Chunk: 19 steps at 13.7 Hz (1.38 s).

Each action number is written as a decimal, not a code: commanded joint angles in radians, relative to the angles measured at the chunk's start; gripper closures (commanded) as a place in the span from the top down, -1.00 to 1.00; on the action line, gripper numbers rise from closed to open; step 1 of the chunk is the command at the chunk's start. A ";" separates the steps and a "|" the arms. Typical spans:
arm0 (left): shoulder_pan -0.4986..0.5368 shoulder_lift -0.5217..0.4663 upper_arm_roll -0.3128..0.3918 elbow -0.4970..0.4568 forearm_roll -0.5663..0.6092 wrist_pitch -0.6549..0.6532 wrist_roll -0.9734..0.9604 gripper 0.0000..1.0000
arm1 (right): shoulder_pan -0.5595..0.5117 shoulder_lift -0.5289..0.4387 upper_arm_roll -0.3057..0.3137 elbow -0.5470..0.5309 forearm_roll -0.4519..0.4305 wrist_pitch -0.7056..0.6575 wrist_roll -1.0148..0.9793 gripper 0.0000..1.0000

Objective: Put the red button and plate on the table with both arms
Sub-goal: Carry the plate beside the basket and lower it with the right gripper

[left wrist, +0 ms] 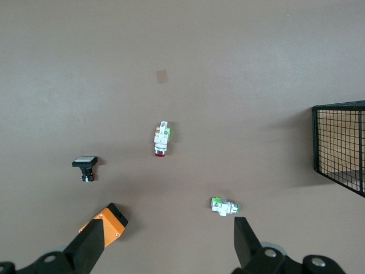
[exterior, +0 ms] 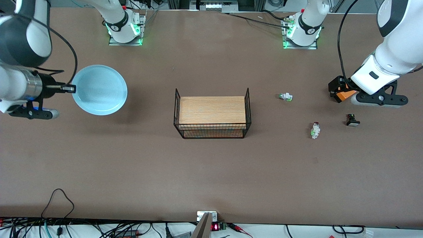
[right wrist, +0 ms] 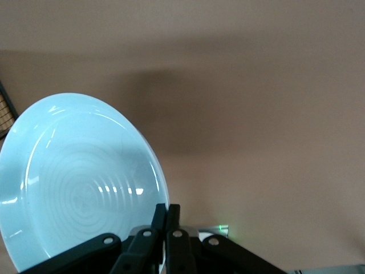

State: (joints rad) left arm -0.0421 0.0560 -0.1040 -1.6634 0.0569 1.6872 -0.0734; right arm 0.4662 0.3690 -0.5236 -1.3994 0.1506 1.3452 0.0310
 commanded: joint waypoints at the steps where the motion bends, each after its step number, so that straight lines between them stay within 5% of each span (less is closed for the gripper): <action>1: -0.007 -0.018 0.004 -0.010 -0.012 -0.006 -0.005 1.00 | -0.032 0.051 0.013 -0.027 0.012 0.090 -0.060 -1.00; 9: -0.010 -0.016 0.004 -0.009 -0.008 -0.007 -0.005 1.00 | -0.171 0.263 0.014 -0.027 0.219 0.304 -0.120 -1.00; 19: -0.016 -0.008 0.004 0.013 -0.003 -0.007 -0.005 1.00 | -0.208 0.354 0.039 -0.150 0.233 0.598 -0.365 -1.00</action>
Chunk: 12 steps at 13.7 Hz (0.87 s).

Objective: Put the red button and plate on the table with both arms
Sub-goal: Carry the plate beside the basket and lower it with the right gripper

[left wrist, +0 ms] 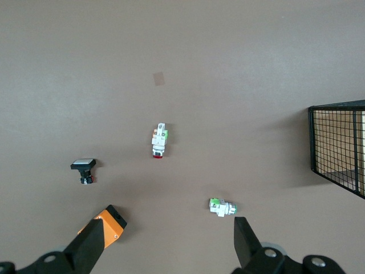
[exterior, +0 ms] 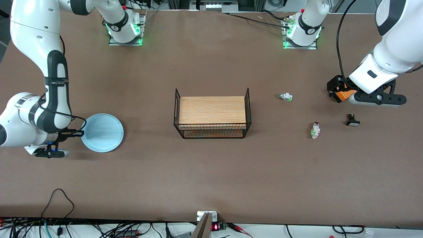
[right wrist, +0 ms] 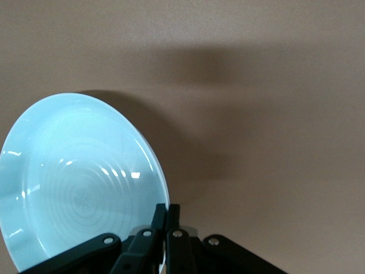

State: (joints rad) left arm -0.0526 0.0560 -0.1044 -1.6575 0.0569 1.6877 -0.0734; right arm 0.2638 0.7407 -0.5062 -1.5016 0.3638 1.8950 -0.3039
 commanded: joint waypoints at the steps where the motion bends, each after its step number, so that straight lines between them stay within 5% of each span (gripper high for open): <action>1: -0.006 -0.007 0.005 0.007 -0.003 -0.008 -0.005 1.00 | -0.008 -0.017 0.023 -0.063 0.023 0.070 -0.031 -1.00; 12: -0.007 -0.008 0.005 0.007 -0.005 -0.010 -0.005 1.00 | -0.003 -0.017 0.054 -0.166 0.096 0.194 -0.031 -1.00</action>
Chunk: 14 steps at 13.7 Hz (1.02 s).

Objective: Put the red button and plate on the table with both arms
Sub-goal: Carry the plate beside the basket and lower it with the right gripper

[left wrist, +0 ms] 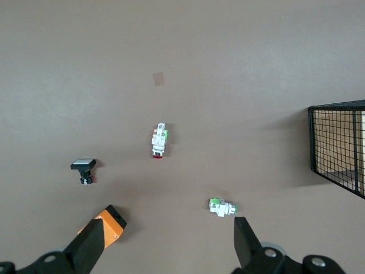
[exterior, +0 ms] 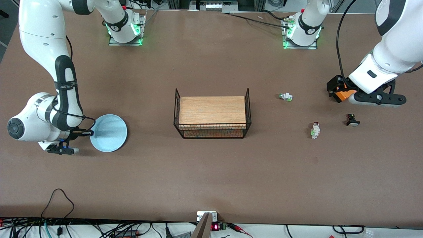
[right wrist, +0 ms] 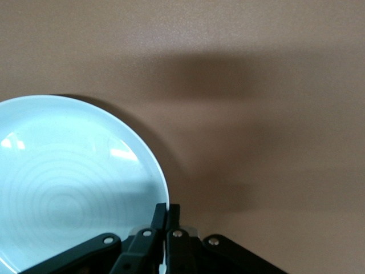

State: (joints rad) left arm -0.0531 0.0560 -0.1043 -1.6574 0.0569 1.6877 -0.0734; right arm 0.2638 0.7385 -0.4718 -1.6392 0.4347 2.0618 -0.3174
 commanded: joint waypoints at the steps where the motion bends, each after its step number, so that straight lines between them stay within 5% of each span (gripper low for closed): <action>1: -0.005 -0.007 0.005 0.007 -0.005 -0.010 -0.005 1.00 | -0.001 -0.014 0.019 -0.028 0.027 0.027 -0.017 -1.00; 7: -0.005 -0.008 0.005 0.007 -0.005 -0.010 -0.003 1.00 | 0.003 -0.014 0.019 -0.024 0.025 0.023 -0.017 -0.73; 14: -0.007 -0.007 0.005 0.007 -0.005 -0.010 -0.003 1.00 | 0.026 -0.056 0.019 0.010 0.021 -0.009 -0.020 -0.03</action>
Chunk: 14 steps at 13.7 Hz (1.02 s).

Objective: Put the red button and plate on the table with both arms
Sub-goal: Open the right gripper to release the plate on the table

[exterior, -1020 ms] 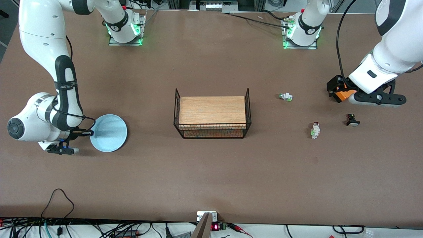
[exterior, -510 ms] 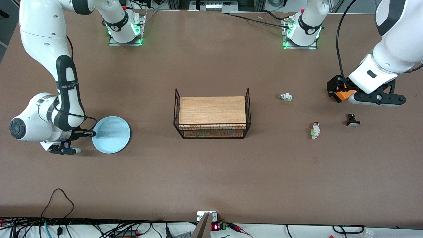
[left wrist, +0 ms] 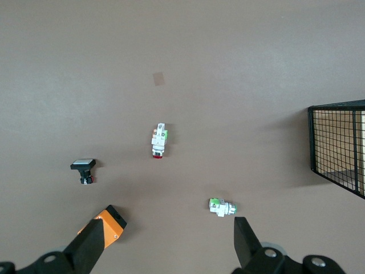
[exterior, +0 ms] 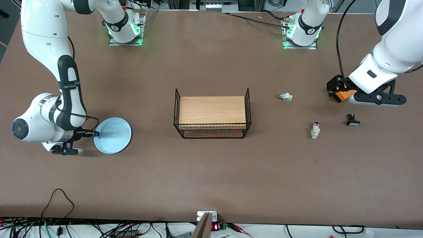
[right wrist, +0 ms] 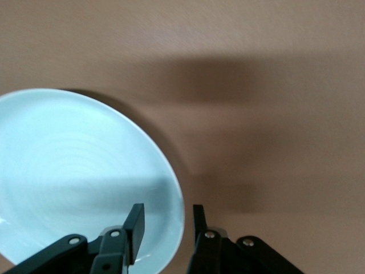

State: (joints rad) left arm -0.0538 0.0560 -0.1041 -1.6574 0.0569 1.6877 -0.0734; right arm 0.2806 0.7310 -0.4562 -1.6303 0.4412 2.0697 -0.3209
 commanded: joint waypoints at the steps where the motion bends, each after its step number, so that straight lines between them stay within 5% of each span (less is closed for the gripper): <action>1: -0.005 -0.007 0.004 0.007 -0.005 -0.010 -0.003 1.00 | 0.006 -0.054 0.001 0.032 0.008 -0.064 -0.015 0.04; 7: -0.005 -0.007 0.004 0.007 -0.003 -0.010 -0.003 1.00 | -0.028 -0.070 -0.029 0.155 0.017 -0.281 0.016 0.32; 8: -0.004 -0.007 0.004 0.007 -0.005 -0.010 -0.003 1.00 | -0.027 -0.093 -0.026 0.182 0.016 -0.281 0.019 0.46; 9: -0.004 -0.007 0.004 0.007 -0.005 -0.010 -0.003 1.00 | -0.021 -0.107 -0.027 0.187 0.005 -0.287 0.001 0.99; 14: -0.004 -0.007 0.004 0.007 -0.003 -0.010 -0.003 1.00 | -0.015 -0.180 -0.018 0.201 -0.093 -0.378 0.003 1.00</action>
State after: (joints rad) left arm -0.0539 0.0560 -0.1039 -1.6574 0.0569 1.6877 -0.0734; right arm 0.2640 0.5777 -0.4839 -1.4290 0.3982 1.7288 -0.3187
